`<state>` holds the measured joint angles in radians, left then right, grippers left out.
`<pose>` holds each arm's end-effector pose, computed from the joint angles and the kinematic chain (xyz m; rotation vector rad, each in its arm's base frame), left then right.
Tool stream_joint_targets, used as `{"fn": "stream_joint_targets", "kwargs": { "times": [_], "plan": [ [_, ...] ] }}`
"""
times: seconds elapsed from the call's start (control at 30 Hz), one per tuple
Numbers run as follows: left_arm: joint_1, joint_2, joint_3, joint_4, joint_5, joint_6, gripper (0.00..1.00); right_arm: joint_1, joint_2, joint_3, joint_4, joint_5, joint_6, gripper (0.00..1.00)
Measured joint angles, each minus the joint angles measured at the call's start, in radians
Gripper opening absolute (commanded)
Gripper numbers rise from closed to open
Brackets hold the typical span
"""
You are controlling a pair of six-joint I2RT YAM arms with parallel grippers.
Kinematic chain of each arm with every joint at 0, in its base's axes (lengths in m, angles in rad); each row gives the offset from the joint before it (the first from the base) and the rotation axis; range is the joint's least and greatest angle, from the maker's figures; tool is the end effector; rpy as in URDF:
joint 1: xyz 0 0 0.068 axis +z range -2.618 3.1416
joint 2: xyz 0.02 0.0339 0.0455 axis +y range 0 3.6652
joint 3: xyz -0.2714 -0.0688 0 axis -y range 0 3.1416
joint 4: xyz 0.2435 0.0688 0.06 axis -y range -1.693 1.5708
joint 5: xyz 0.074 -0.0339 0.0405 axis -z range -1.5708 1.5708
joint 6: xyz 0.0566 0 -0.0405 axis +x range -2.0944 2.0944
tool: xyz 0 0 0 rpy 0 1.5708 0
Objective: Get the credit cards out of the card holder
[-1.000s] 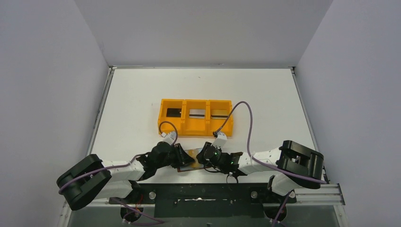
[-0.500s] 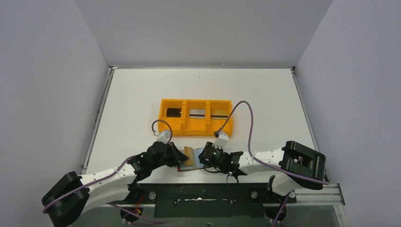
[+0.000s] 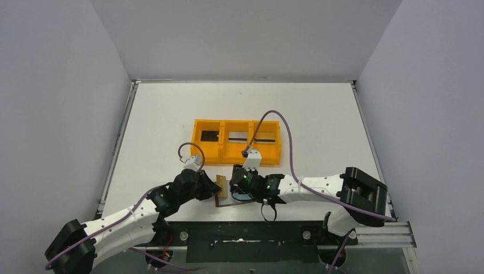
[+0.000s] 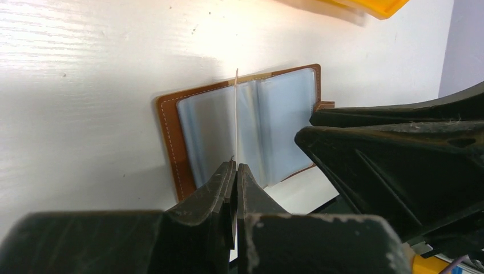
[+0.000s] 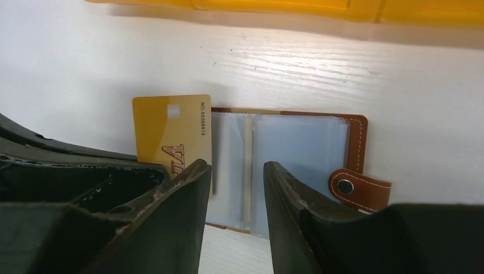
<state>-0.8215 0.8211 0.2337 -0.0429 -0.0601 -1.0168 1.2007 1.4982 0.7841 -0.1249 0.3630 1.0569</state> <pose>0.1227 -0.1269 0.1502 -0.2671 2.3552 -0.9146 0.1303 0.2803 0.1756 -0.0041 2.4406 0.6520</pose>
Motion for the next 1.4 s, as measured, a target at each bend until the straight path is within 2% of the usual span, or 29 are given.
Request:
{"fn": "stream_joint_targets", "kwargs": {
  "times": [0.13, 0.3, 0.4, 0.53, 0.63, 0.73, 0.8, 0.9, 0.97, 1.13, 1.27, 1.4],
  "plan": [
    [0.001, 0.0, 0.0, -0.015, 0.0, 0.005, 0.0, 0.032, 0.085, 0.1, -0.107, 0.073, -0.001, 0.49],
    [0.004, 0.0, 0.0, -0.022, 0.0, 0.007, 0.0, 0.095, 0.217, 0.232, -0.306, 0.202, 0.026, 0.49],
    [0.007, 0.0, 0.0, -0.023, 0.001, 0.008, 0.0, 0.118, 0.251, 0.26, -0.411, 0.256, 0.051, 0.47],
    [0.011, 0.0, 0.0, -0.023, 0.002, 0.009, 0.0, 0.124, 0.289, 0.286, -0.513, 0.305, 0.078, 0.39],
    [0.013, 0.0, 0.0, -0.023, 0.004, 0.011, 0.0, 0.124, 0.293, 0.287, -0.54, 0.314, 0.085, 0.4],
    [0.014, 0.0, 0.0, -0.026, 0.006, 0.017, 0.0, 0.123, 0.275, 0.272, -0.514, 0.312, 0.083, 0.44],
    [0.018, 0.0, 0.001, -0.029, 0.01, 0.022, 0.0, 0.123, 0.231, 0.24, -0.489, 0.306, 0.08, 0.52],
    [0.023, 0.0, 0.015, -0.033, 0.022, 0.032, 0.0, 0.115, 0.118, 0.176, -0.432, 0.286, 0.078, 0.59],
    [0.031, 0.0, 0.033, -0.03, 0.036, 0.034, 0.0, 0.099, 0.027, 0.121, -0.365, 0.252, 0.073, 0.68],
    [0.062, 0.0, 0.068, -0.011, 0.09, 0.025, 0.0, -0.013, -0.176, -0.06, -0.161, 0.116, 0.055, 0.82],
    [0.089, -0.014, 0.102, -0.012, 0.129, 0.0, 0.0, -0.088, -0.315, -0.188, -0.008, 0.007, 0.038, 0.87],
    [0.138, -0.044, 0.111, 0.024, 0.18, -0.042, 0.0, -0.134, -0.418, -0.245, 0.116, -0.113, -0.012, 0.86]
  ]
}}
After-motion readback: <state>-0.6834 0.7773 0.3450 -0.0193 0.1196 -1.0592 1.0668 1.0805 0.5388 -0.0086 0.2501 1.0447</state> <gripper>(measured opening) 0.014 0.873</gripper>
